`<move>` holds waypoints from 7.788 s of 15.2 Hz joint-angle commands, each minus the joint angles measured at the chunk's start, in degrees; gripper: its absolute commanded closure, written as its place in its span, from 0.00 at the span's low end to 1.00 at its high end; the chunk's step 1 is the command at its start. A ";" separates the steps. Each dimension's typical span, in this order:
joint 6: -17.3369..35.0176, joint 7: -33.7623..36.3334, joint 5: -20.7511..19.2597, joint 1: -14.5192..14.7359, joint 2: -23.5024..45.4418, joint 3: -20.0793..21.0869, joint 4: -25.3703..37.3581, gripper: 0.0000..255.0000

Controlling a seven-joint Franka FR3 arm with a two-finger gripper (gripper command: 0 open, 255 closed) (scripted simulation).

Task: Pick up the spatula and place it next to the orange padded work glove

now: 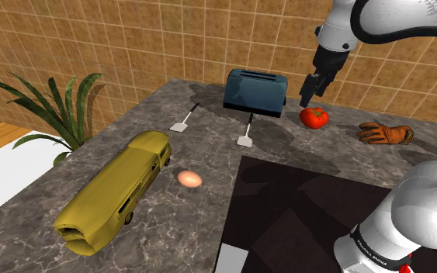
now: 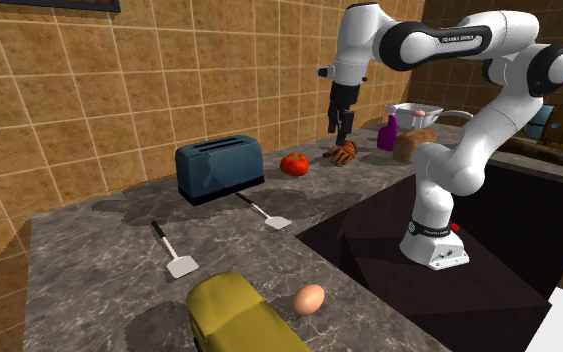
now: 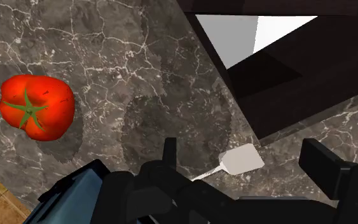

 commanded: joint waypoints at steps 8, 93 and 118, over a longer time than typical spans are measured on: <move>11.24 17.02 2.52 -3.65 13.25 4.10 1.06 0.00; 16.32 38.47 3.67 -17.00 32.16 -2.46 14.41 1.00; 21.72 12.14 -0.02 -28.09 26.91 -20.15 5.20 1.00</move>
